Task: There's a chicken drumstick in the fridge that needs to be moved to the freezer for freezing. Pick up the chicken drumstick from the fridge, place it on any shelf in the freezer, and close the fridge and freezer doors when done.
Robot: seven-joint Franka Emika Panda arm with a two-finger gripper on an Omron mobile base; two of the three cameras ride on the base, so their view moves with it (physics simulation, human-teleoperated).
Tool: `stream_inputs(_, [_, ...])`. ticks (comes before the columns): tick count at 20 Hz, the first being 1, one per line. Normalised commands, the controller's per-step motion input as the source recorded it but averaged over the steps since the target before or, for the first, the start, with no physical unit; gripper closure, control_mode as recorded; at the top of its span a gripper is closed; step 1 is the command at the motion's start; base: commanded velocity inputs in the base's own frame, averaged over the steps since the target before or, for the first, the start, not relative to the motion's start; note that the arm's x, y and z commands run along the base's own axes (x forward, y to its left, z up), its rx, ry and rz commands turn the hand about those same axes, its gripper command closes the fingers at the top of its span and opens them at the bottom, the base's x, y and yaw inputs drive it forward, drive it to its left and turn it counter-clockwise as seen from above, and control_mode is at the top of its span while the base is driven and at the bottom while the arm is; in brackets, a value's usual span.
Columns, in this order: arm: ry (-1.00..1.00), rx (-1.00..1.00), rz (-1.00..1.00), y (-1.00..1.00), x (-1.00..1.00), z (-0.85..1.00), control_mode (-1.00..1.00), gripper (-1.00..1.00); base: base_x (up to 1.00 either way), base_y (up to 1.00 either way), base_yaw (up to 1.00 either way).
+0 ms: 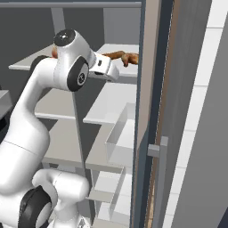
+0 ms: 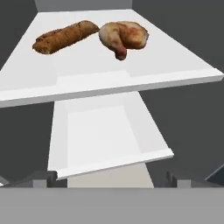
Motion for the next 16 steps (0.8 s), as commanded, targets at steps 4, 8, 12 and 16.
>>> stream_inputs(4, [-0.03, -0.15, 0.0, 0.0, 0.09, 0.39, -1.0, -1.0, 0.0, 0.0, 0.0])
stream_inputs(8, [0.0, -0.05, 0.0, -0.17, 0.3, 0.28, -1.0, -1.0, 0.0, 0.0, 0.0])
stream_inputs(12, [0.0, 0.01, 0.0, -0.31, 0.37, 0.0, -1.0, -1.0, 0.0, 0.0, 0.0])
stream_inputs(16, [0.0, 0.0, 0.03, -0.19, 0.57, 0.0, -1.0, -1.0, 0.0, 0.0, 0.0])
